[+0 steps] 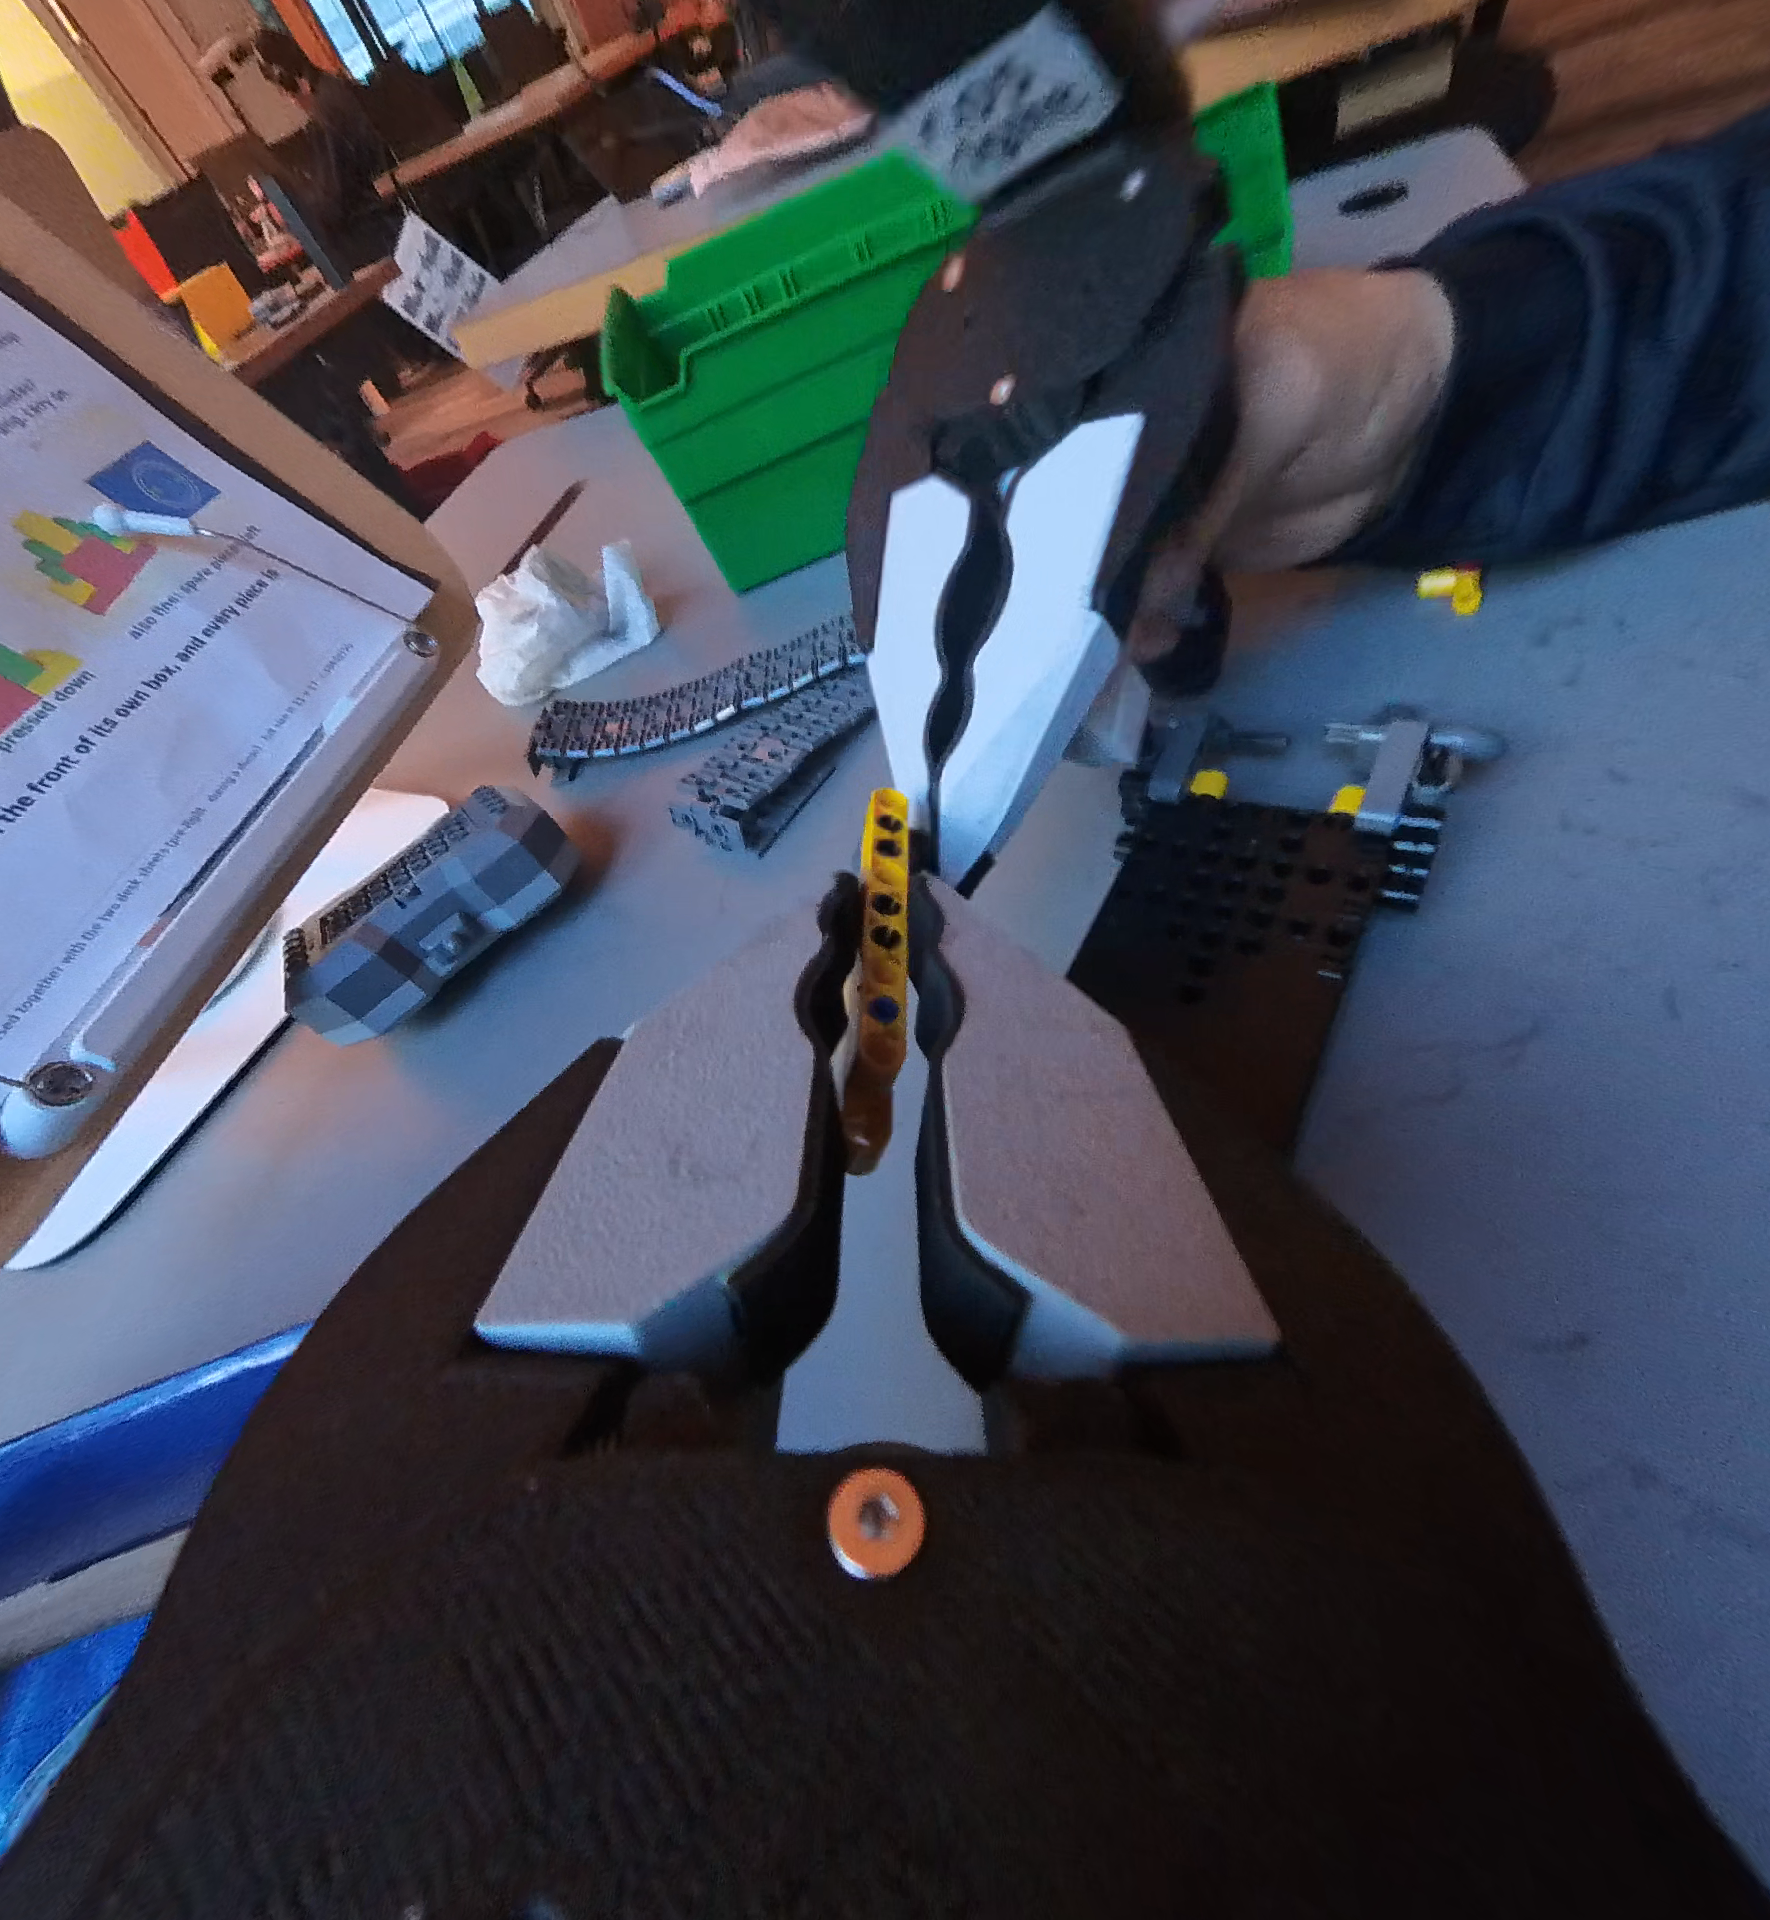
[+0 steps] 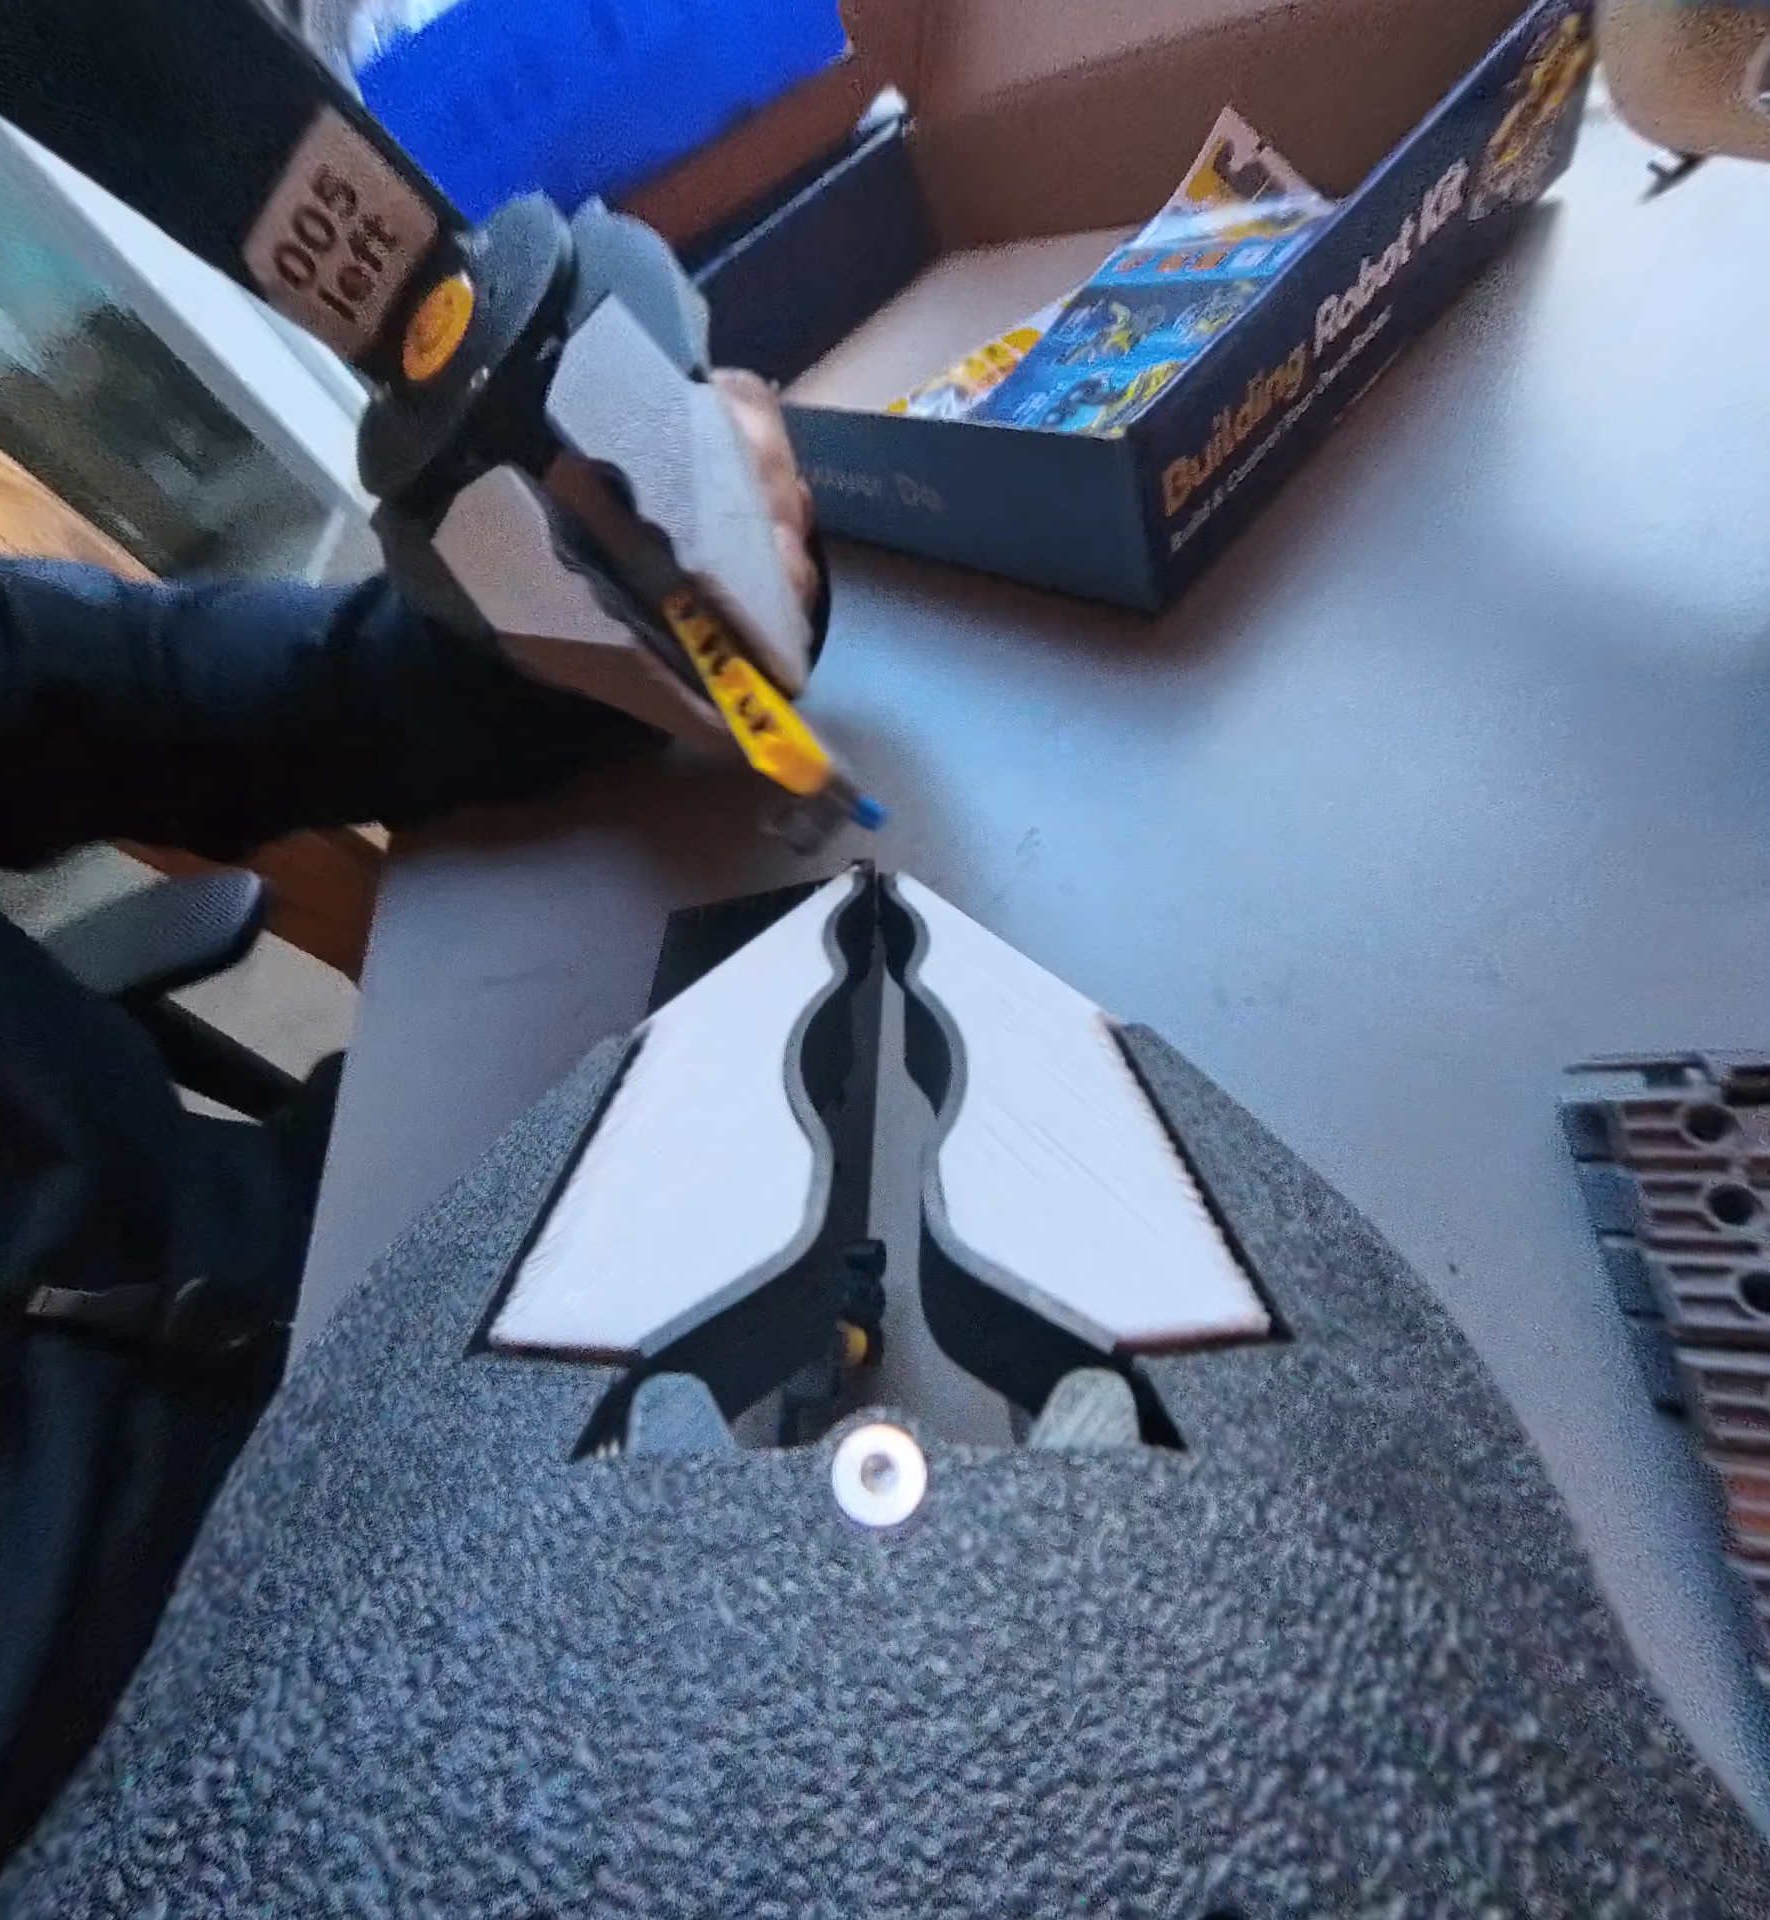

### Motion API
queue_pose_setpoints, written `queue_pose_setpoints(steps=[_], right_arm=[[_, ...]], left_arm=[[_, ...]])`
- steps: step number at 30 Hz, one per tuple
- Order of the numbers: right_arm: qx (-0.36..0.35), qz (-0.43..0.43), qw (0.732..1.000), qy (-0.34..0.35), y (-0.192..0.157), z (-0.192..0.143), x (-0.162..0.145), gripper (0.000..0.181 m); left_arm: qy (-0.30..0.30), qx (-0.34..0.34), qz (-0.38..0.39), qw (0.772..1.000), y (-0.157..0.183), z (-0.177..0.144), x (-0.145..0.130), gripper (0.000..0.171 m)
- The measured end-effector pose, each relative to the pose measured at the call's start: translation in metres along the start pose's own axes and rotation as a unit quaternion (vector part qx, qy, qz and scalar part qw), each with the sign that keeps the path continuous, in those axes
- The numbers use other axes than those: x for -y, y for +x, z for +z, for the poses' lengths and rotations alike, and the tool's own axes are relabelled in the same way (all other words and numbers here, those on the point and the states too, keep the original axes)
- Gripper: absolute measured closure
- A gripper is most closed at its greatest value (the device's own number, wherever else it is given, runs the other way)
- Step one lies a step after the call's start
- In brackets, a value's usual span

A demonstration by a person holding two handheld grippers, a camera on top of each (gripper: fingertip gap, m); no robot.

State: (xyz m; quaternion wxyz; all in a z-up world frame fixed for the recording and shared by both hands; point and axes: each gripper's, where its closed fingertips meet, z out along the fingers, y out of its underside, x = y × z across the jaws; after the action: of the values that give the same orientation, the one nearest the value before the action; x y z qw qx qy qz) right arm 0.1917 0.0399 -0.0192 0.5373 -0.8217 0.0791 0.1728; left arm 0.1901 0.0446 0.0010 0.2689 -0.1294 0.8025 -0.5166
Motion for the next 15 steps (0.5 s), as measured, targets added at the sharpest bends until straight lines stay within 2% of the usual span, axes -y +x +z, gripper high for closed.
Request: queue_pose_setpoints(steps=[3,6,8,11,14,15], right_arm=[[0.018,0.024,0.999,0.026,0.004,-0.007,0.006,0.172],[0.048,0.046,0.997,0.029,-0.003,-0.006,0.008,0.150],[0.055,0.054,0.997,0.029,-0.005,-0.003,0.008,0.144],[0.079,0.070,0.994,0.041,-0.011,-0.001,0.011,0.145],[0.114,0.082,0.988,0.061,-0.019,-0.004,0.017,0.154],[0.124,0.086,0.986,0.073,-0.021,-0.007,0.021,0.152]], left_arm=[[0.076,-0.015,-0.042,0.996,0.000,-0.006,0.021,0.166],[0.067,0.013,-0.010,0.998,-0.007,-0.006,0.016,0.166],[0.072,0.007,-0.035,0.997,-0.007,-0.005,0.016,0.166],[0.093,-0.010,-0.053,0.994,-0.002,-0.005,0.022,0.166],[0.091,-0.015,-0.050,0.994,0.002,-0.002,0.022,0.166],[0.092,-0.019,-0.054,0.994,0.003,-0.002,0.022,0.166]])
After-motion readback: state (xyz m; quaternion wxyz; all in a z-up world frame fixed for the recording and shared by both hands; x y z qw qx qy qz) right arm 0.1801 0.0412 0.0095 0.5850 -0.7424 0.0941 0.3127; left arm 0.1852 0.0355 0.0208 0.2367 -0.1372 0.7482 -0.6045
